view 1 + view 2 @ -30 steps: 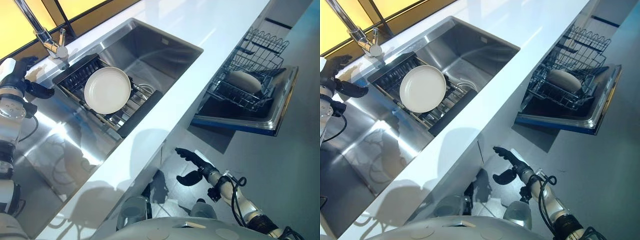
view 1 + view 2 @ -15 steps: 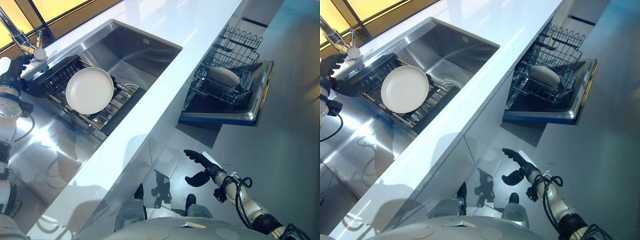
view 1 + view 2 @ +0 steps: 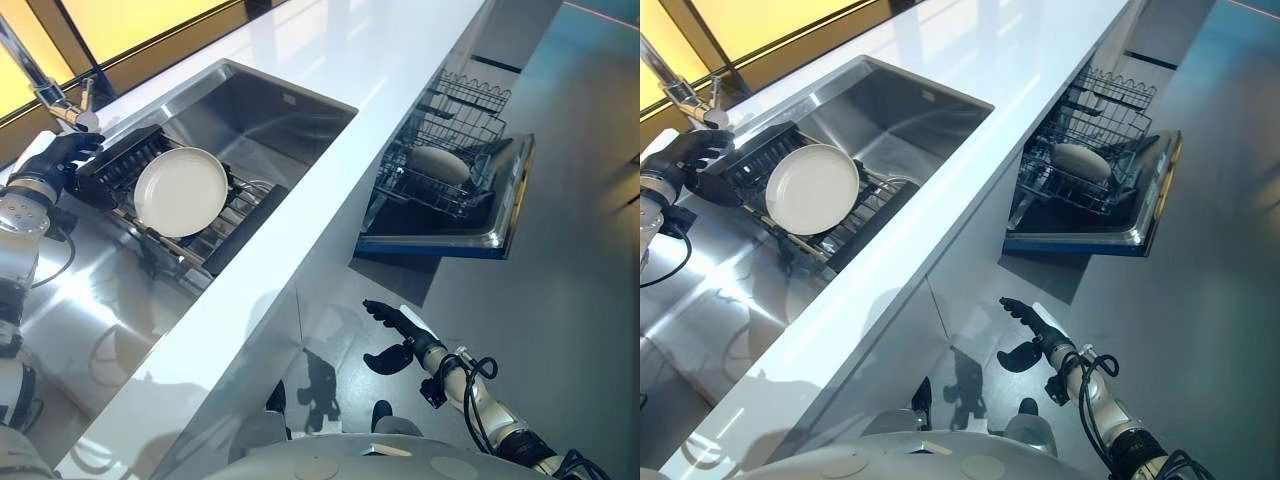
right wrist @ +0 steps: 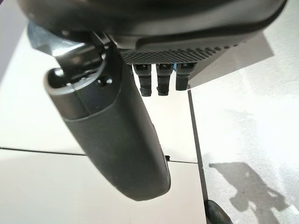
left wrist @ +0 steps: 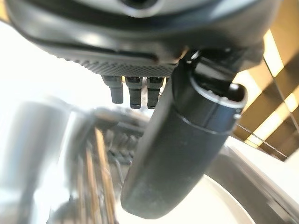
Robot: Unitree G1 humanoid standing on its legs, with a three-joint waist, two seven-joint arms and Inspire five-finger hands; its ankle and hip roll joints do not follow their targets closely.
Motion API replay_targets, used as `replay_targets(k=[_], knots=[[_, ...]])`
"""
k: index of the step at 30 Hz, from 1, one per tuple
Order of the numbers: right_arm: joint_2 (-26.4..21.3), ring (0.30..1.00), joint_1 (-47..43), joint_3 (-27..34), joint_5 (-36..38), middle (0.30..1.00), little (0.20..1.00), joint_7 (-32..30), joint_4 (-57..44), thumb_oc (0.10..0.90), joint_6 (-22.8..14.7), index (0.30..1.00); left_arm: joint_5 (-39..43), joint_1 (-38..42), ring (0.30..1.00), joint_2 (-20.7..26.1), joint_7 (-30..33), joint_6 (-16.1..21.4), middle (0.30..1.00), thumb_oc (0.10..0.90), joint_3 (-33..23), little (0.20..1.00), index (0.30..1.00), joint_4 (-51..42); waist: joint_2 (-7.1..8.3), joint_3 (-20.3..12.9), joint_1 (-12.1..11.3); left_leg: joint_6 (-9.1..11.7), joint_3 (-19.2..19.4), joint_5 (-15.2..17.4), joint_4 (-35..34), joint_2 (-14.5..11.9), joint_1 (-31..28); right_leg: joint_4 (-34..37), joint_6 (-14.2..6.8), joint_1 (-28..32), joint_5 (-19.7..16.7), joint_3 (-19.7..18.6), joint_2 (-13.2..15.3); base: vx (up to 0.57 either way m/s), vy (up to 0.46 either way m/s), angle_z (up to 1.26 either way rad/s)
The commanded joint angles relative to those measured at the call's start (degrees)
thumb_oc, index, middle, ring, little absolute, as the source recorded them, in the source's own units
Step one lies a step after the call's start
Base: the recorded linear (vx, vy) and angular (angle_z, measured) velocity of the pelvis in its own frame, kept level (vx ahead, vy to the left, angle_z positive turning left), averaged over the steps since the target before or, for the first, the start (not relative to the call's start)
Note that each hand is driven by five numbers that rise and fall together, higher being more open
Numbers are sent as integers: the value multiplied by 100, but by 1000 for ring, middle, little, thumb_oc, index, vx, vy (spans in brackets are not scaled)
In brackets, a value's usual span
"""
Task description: Pick up plates and place into dishwasher.
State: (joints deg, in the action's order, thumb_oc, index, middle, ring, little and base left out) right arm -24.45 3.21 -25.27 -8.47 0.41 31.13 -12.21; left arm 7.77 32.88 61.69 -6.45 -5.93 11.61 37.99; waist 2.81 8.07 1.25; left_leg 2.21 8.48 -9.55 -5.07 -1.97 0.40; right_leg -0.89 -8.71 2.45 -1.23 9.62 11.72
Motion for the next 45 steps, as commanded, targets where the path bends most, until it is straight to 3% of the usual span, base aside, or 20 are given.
replay_targets(k=[1,12,19,20,23,25,26,28,29,30,34,35,37,39,42,43,45], knots=[[-169,900,-12,76,79,900,900,-205,-377,800,-433,900,280,999,900,38,529,691,900,800,-99,900,900,-286,-426,-333,150,-393,248,1323,443,516,-285,-403,-104,-300,9,-78,-165,14,-10,-4],[-43,900,-100,-40,132,900,900,-346,-358,800,-479,900,285,723,900,-11,313,845,900,800,-215,900,900,-1106,-455,-301,13,-393,111,1230,320,440,-324,-826,-87,-327,169,33,-166,-53,-99,-2],[-94,900,-233,-181,210,900,900,-388,-314,800,-570,900,305,763,900,-75,551,776,900,800,-167,900,900,-1446,-457,-340,-63,-29,-17,960,299,74,-230,-424,187,31,563,192,-545,-90,-280,19],[-142,900,-245,-197,234,900,900,-375,-352,800,-575,900,341,722,900,-132,640,764,900,800,-201,900,900,-1505,-453,-305,-68,90,-92,906,420,-44,-130,-413,288,66,615,204,-628,-73,-289,13],[-203,900,-303,-212,294,900,900,-342,-387,800,-578,900,308,599,900,-226,752,728,900,800,-317,900,900,-1619,-420,-227,-67,185,-248,915,732,-167,17,-458,434,38,656,175,-737,-62,-259,10],[-247,900,-369,-228,324,900,900,-285,-388,800,-612,900,289,424,900,-258,822,753,900,800,-471,900,900,-1671,-357,-148,-55,153,-331,1071,1177,-183,93,-509,529,-10,645,129,-761,-27,-281,7],[-266,900,-418,-266,310,900,900,-233,-391,800,-626,900,305,268,900,-230,869,806,900,800,-597,900,900,-1671,-273,-63,-51,73,-294,1193,1823,-136,248,-552,589,-26,594,57,-747,17,-299,-4],[-277,900,-420,-268,309,900,900,-208,-380,800,-662,900,313,132,900,-209,888,818,900,800,-715,900,900,-1738,-238,10,-45,50,-180,1112,2430,-190,480,-593,650,-1,585,44,-768,46,-241,-21],[-301,900,-413,-246,321,900,900,-173,-378,800,-705,900,336,91,900,-198,905,792,900,800,-745,900,900,-1796,-226,86,-61,36,-172,1009,2818,-173,680,-641,700,56,617,25,-805,146,-194,-12],[-291,900,-441,-228,291,900,900,-130,-307,800,-749,900,395,-3,900,-156,894,780,900,800,-807,900,900,-1859,-262,175,-136,-20,-172,1055,3009,63,883,-736,722,153,706,-47,-871,214,-180,5],[-226,900,-527,-276,178,900,900,-89,-248,800,-717,900,403,-303,900,-199,868,1022,900,800,-981,900,900,-1759,-459,168,-245,-54,308,950,2348,412,1004,-838,719,325,893,-78,-1107,286,-43,0],[-225,900,-511,-276,123,900,900,-65,-270,800,-710,900,391,-305,900,-220,863,1082,900,800,-948,900,900,-1685,-518,115,-214,-4,692,970,2080,479,1031,-841,689,505,1077,-24,-1196,312,-12,-16],[-254,900,-489,-300,69,900,900,-42,-355,800,-677,900,436,-196,900,-197,866,1106,900,800,-835,900,900,-1594,-593,38,-254,-87,1065,727,1740,547,1121,-839,735,612,1137,65,-1335,309,5,-2],[-287,900,-540,-363,11,900,900,-4,-368,800,-660,900,505,-147,900,-120,842,1125,900,800,-794,900,900,-1529,-620,-25,-363,-159,896,756,1625,695,1134,-945,753,642,1263,60,-1377,287,73,-15],[-292,900,-596,-462,17,900,900,106,-401,800,-559,900,570,-168,900,-24,779,1207,900,800,-860,900,900,-1409,-554,-154,-482,-419,705,1076,1539,856,926,-1100,645,730,1402,89,-1274,319,101,-17],[-276,900,-539,-469,33,900,900,127,-474,800,-507,900,562,-233,900,-4,730,1178,900,800,-940,900,900,-1538,-478,-247,-532,-565,664,1139,1299,918,685,-1557,381,645,1109,248,-1103,276,109,-16],[-285,900,-459,-469,132,900,900,127,-648,800,-470,900,488,-196,900,45,674,1154,900,800,-930,900,900,-1661,-513,-268,-533,-715,600,1106,893,845,264,-3276,-14,199,408,508,-725,279,134,-11]])
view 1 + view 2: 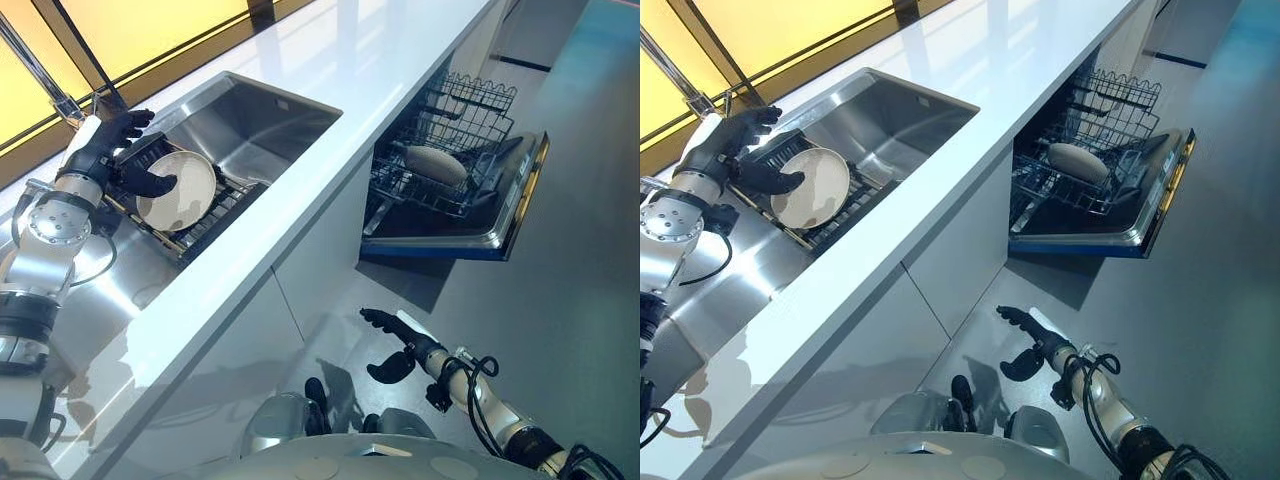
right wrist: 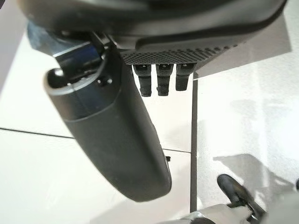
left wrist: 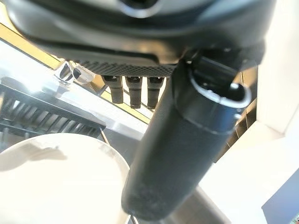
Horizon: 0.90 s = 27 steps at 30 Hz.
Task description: Pick up plates and place into dishwasher.
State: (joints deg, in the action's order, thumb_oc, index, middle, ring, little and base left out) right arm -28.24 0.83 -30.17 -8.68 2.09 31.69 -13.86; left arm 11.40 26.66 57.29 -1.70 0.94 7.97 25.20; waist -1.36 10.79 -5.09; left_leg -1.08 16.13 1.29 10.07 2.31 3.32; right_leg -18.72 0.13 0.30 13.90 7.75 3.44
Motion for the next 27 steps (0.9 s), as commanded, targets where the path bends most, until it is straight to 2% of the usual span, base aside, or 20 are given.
replay_targets(k=[1,2,4,5,7,9,10,13,15,16,18,19,21,22,23,25,27], knots=[[89,900,-199,25,179,900,900,-53,-767,800,-287,900,113,487,900,497,183,464,900,800,-515,900,900,-391,-109,-525,102,-407,-220,23,-669,389,-114,-2084,-936,226,-1227,704,259,269,84,-7],[62,900,-203,-22,234,900,900,-114,-875,800,-222,900,103,670,900,525,158,444,900,800,-378,900,900,-356,-137,-467,144,-412,-391,59,-686,310,-282,-3014,-932,-206,-1463,569,432,214,22,6],[77,900,-265,-130,264,900,900,-221,-835,800,-204,900,109,874,900,489,210,424,900,800,-182,900,900,-251,-180,-402,258,-407,-517,156,-669,234,-481,-3162,-828,-765,-1570,332,572,192,-48,31],[145,900,-293,-127,233,900,900,-261,-723,800,-251,900,81,969,900,450,215,477,900,800,-71,900,900,-160,-204,-381,299,-387,-590,171,-671,204,-538,-2882,-758,-923,-1554,250,677,228,-148,55],[253,900,-341,-65,212,900,900,-322,-623,800,-268,900,59,1140,900,436,257,503,900,800,106,900,900,-124,-179,-324,350,-289,-784,182,-634,188,-575,-1872,-751,-906,-1646,74,740,263,-246,53],[294,900,-369,-4,150,900,900,-380,-578,800,-286,900,107,1282,900,439,421,420,900,800,274,900,900,-204,-56,-271,442,-185,-1063,306,-570,248,-626,-126,-793,-793,-1723,-124,703,322,-314,55],[297,900,-386,22,137,900,900,-449,-528,800,-314,900,119,1279,900,419,492,464,900,800,306,900,900,-259,16,-276,505,-158,-1232,391,-572,317,-646,845,-858,-810,-1798,-317,587,323,-274,64],[248,900,-442,93,280,900,900,-545,-464,800,-280,900,138,1248,900,369,520,560,900,800,347,900,900,-339,51,-255,711,-159,-1650,486,-686,445,-831,2063,-1028,-1172,-2195,-642,239,408,-283,78],[268,900,-483,132,325,900,900,-522,-438,800,-260,900,99,1250,900,339,512,555,900,800,314,900,900,-306,33,-207,774,-203,-1805,515,-722,443,-974,2047,-997,-1430,-2246,-566,106,383,-311,95],[302,900,-526,148,366,900,900,-533,-391,800,-262,900,80,1225,900,309,466,602,900,800,247,900,900,-238,31,-180,796,-264,-1956,574,-715,440,-1045,1785,-964,-1510,-2217,-604,29,307,-316,75],[350,900,-577,125,456,900,900,-631,-336,800,-222,900,131,1282,900,249,328,625,900,800,228,900,900,-99,75,-259,819,-329,-2178,687,-543,505,-990,1749,-938,-1323,-2197,-881,0,314,-390,78],[353,900,-582,111,478,900,900,-647,-345,800,-201,900,130,1290,900,235,305,637,900,800,242,900,900,-51,83,-287,829,-316,-2216,733,-477,502,-986,1691,-926,-1290,-2225,-938,7,289,-421,83],[334,900,-578,78,480,900,900,-647,-405,800,-127,900,-32,1204,900,235,209,659,900,800,248,900,900,48,75,-399,857,-151,-2141,906,-255,314,-1094,1429,-841,-1178,-2164,-852,83,225,-339,74],[309,900,-565,80,466,900,900,-620,-417,800,-126,900,-14,1168,900,259,186,651,900,800,261,900,900,63,58,-418,874,-62,-2079,843,-121,225,-1092,1392,-792,-1104,-2106,-796,89,233,-330,59],[240,900,-516,120,413,900,900,-559,-436,800,-155,900,48,1116,900,325,94,575,900,800,265,900,900,53,27,-442,893,146,-1903,412,249,23,-974,1416,-685,-889,-2006,-663,89,208,-322,39],[134,900,-442,175,419,900,900,-515,-461,800,-216,900,4,1090,900,399,-73,427,900,800,259,900,900,-51,52,-426,913,330,-1667,-155,1007,-206,-596,1514,-545,-576,-1887,-503,117,177,-325,18],[53,900,-404,224,440,900,900,-472,-498,800,-263,900,96,1144,900,441,-233,205,900,800,273,900,900,-87,126,-383,930,354,-1499,-279,1713,-269,-174,1582,-437,-369,-1806,-441,164,149,-282,6]])
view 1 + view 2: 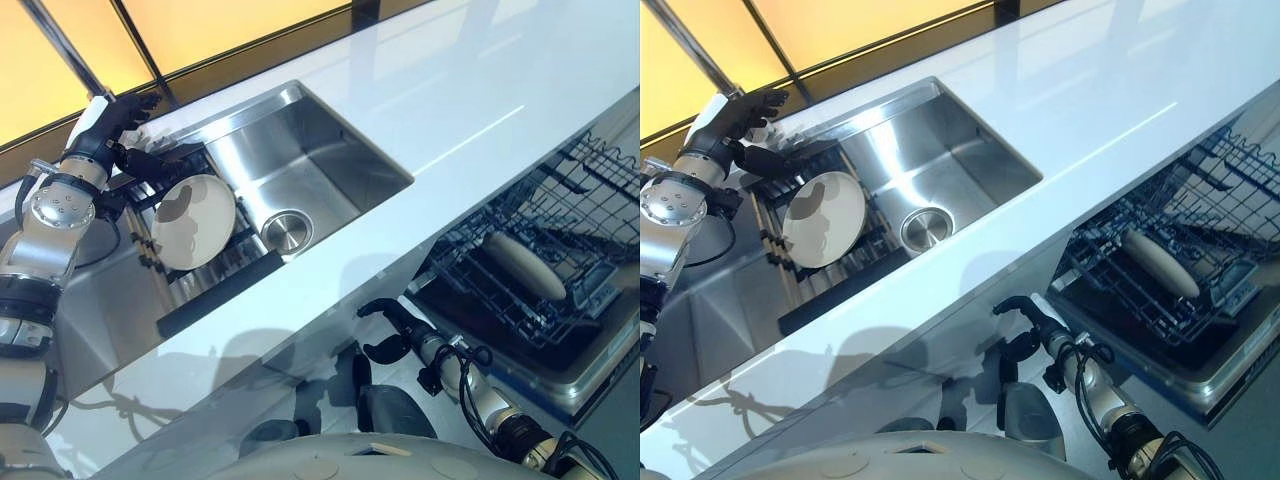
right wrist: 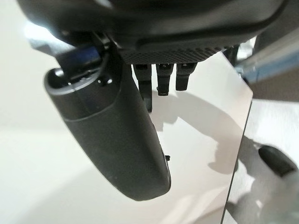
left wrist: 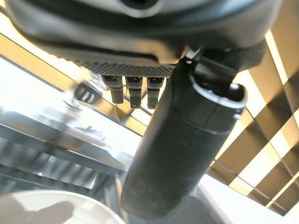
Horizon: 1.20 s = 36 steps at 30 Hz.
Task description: Pick up plates and place into dishwasher.
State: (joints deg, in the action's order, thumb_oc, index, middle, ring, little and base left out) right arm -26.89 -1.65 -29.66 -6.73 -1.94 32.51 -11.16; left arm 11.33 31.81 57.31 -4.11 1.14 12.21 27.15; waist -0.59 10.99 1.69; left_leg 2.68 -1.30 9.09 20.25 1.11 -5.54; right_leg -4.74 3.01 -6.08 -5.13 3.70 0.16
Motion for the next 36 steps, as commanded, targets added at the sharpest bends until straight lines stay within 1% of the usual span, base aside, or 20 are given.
replay_targets(k=[1,2,4,5,6,7,8,11,12,15,21,25,26,27,28,29,31,32,33,36], knots=[[-121,900,-162,200,224,900,900,-70,-541,800,-582,900,115,675,900,450,-190,156,900,800,-155,900,900,-183,78,-362,260,-11,423,-1073,1104,-181,930,186,-652,376,166,37,522,122,-223,-1],[-128,900,-171,229,209,900,900,-67,-491,800,-611,900,176,698,900,446,-328,105,900,800,-168,900,900,-126,78,-339,259,-10,497,-1054,1237,-222,1050,177,-621,427,211,94,526,128,-182,0],[-119,900,-211,285,169,900,900,-61,-330,800,-676,900,137,667,900,413,-589,47,900,800,-216,900,900,-29,60,-298,222,-73,557,-912,1048,-216,1085,167,-621,528,296,121,525,139,-49,0],[-122,900,-299,306,185,900,900,-69,-244,800,-646,900,19,592,900,500,-1084,-147,900,800,-198,900,900,51,-49,-289,146,-157,500,-756,193,-15,924,181,-672,617,396,26,401,147,32,-12],[-124,900,-309,301,181,900,900,-68,-242,800,-635,900,-7,589,900,513,-1166,-175,900,800,-178,900,900,82,-68,-284,136,-166,498,-749,35,20,884,180,-681,634,415,3,378,164,54,-24],[-126,900,-334,293,169,900,900,-83,-232,800,-617,900,-103,582,900,554,-1413,-203,900,800,-106,900,900,141,-110,-288,127,-193,499,-703,-231,94,809,178,-693,648,453,-45,328,79,33,-26],[-175,900,-303,307,178,900,900,-115,-327,800,-539,900,-144,563,900,605,-1725,-293,900,800,50,900,900,198,-143,-325,161,-183,495,-744,-294,125,767,180,-666,654,475,-36,285,63,33,-23],[-291,900,-238,408,265,900,900,-129,-442,800,-440,900,-253,493,900,674,-1978,-315,900,800,283,900,900,202,-178,-338,225,-145,440,-660,-509,146,633,223,-696,672,471,-32,263,33,50,-8],[-329,900,-206,482,308,900,900,-119,-461,800,-426,900,-293,449,900,722,-2095,-408,900,800,356,900,900,141,-199,-344,250,-117,456,-630,-630,144,549,288,-707,728,469,-9,268,59,102,6],[-306,900,-110,611,232,900,900,-173,-422,800,-433,900,-365,322,900,843,-2341,-569,900,800,338,900,900,10,-249,-379,285,-119,527,-504,-819,164,407,392,-735,790,464,8,292,35,105,7],[-272,900,38,746,111,900,900,-226,-387,800,-492,900,-458,300,900,1076,-2445,-627,900,800,258,900,900,-4,-319,-405,310,-173,608,-338,-1016,243,305,496,-804,844,437,17,344,-5,109,6],[-214,900,94,750,84,900,900,-274,-412,800,-450,900,-319,298,900,1209,-2034,-428,900,800,34,900,900,48,-349,-407,283,-231,625,-296,-1224,294,214,517,-853,852,409,40,370,-40,130,8],[-181,900,123,743,47,900,900,-269,-429,800,-441,900,-305,324,900,1185,-1622,-355,900,800,-151,900,900,87,-349,-414,275,-257,621,-304,-1316,314,174,516,-879,847,401,45,376,-47,120,7],[-166,900,145,724,38,900,900,-256,-455,800,-432,900,-373,426,900,1172,-1312,-189,900,800,-270,900,900,201,-340,-421,282,-279,619,-305,-1380,327,140,521,-902,841,389,42,378,-50,123,5],[-162,900,153,715,32,900,900,-245,-464,800,-435,900,-354,480,900,1170,-1074,-88,900,800,-294,900,900,253,-335,-423,286,-289,619,-305,-1403,332,128,524,-911,837,383,40,380,-48,89,2],[-144,900,155,675,55,900,900,-245,-460,800,-455,900,-266,659,900,1184,-597,113,900,800,-338,900,900,355,-311,-436,288,-315,620,-300,-1469,344,100,527,-947,810,355,31,392,-53,73,2],[-53,900,92,583,82,900,900,-304,-321,800,-532,900,325,962,900,1139,367,596,900,800,-361,900,900,374,-272,-460,265,-361,589,-299,-1618,364,41,499,-1006,704,293,12,415,-62,72,1],[-21,900,68,569,83,900,900,-323,-284,800,-549,900,461,973,900,1106,443,643,900,800,-414,900,900,307,-264,-459,251,-377,583,-304,-1669,371,24,477,-1022,657,274,1,423,-79,93,2],[55,900,47,561,84,900,900,-376,-259,800,-548,900,727,857,900,1007,649,699,900,800,-610,900,900,-32,-240,-454,209,-408,567,-317,-1777,384,-10,423,-1057,553,232,-15,450,-74,80,3],[137,900,51,524,100,900,900,-467,-290,800,-511,900,739,474,900,748,667,673,900,800,-867,900,900,-528,-209,-433,181,-447,514,-349,-1964,415,-78,338,-1114,395,167,-7,483,-78,79,2]])
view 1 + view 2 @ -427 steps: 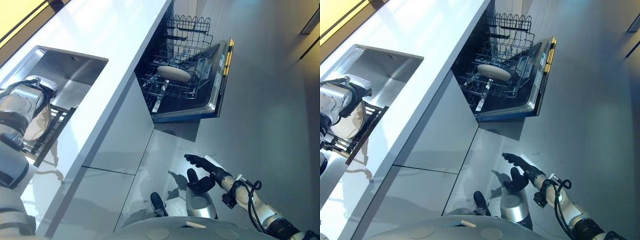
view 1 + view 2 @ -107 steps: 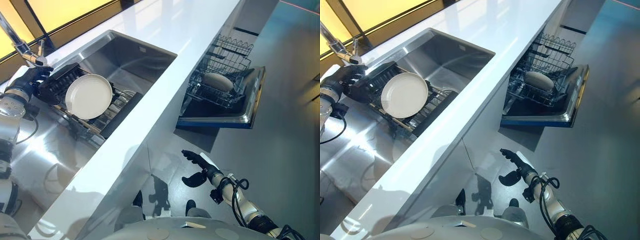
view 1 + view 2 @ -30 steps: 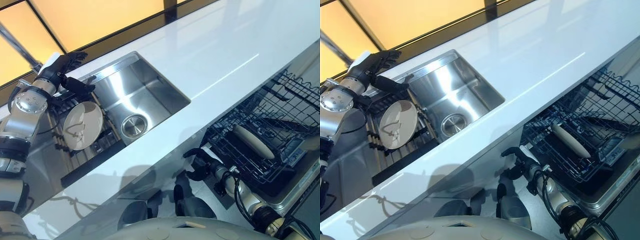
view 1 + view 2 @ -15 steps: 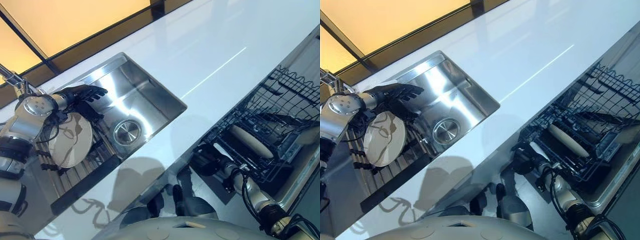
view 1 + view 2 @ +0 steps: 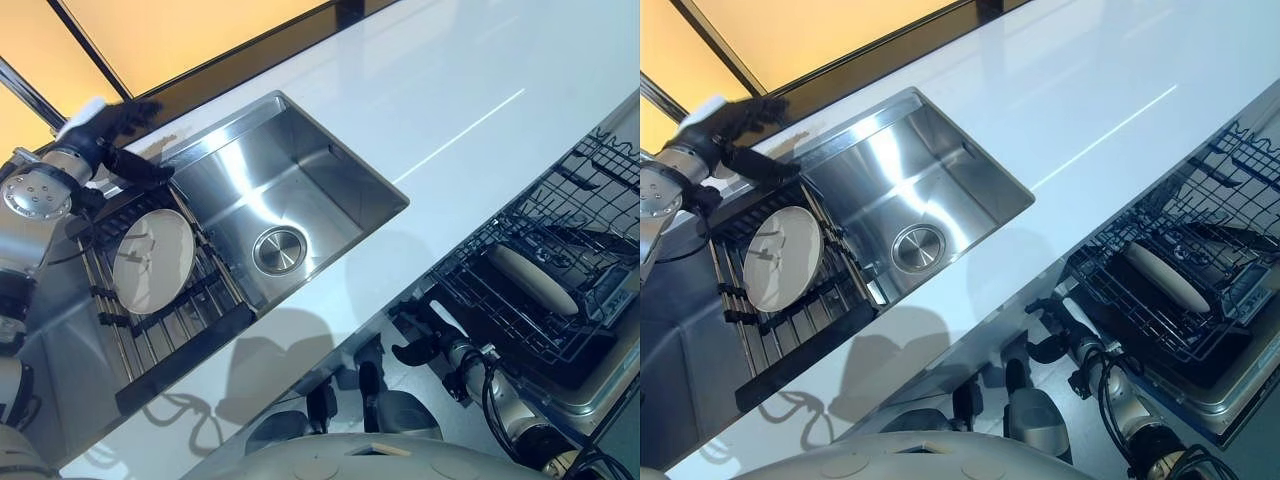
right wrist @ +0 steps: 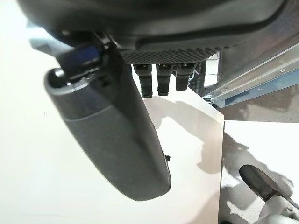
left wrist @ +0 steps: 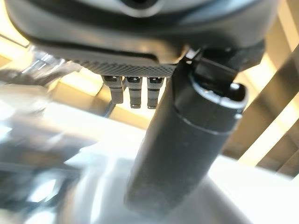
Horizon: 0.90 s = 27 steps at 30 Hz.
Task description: Pick up plates and place into dishwasher.
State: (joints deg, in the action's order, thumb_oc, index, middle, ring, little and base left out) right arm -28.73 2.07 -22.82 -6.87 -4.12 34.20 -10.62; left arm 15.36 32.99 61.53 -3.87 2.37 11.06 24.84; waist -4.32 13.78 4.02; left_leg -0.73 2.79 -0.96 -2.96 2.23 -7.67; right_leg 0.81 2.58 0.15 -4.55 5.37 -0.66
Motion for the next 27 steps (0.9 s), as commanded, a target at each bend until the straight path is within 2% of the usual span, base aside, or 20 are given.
replay_targets(k=[1,6,11,20,27], knots=[[389,900,-319,-143,92,900,900,-293,-436,800,-548,900,214,178,900,199,602,582,900,800,-824,900,900,-511,184,-692,-58,-139,96,650,290,326,100,-283,-1110,-353,51,-168,593,-89,106,0],[439,900,-224,-40,-51,900,900,-249,-512,800,-503,900,-37,-24,900,215,221,487,900,800,-890,900,900,-764,194,-666,-41,-208,146,690,251,395,73,-362,-1202,-553,-58,-157,661,-65,99,-2],[454,900,-203,22,-103,900,900,-266,-514,800,-494,900,-214,23,900,362,-386,355,900,800,-653,900,900,-768,201,-649,-39,-268,184,704,222,461,42,-407,-1288,-670,-200,-157,736,-30,73,-2],[413,900,-111,108,-95,900,900,-269,-600,800,-452,900,-438,354,900,610,-1166,101,900,800,-194,900,900,-501,193,-618,2,-320,230,764,306,517,12,-438,-1316,-792,-346,-136,821,-8,37,-1],[401,900,-4,253,-93,900,900,-294,-615,800,-431,900,-746,-53,900,871,-1488,-30,900,800,-497,900,900,-573,221,-563,-53,-344,208,834,419,527,0,-405,-1340,-806,-373,-54,858,0,0,0]])
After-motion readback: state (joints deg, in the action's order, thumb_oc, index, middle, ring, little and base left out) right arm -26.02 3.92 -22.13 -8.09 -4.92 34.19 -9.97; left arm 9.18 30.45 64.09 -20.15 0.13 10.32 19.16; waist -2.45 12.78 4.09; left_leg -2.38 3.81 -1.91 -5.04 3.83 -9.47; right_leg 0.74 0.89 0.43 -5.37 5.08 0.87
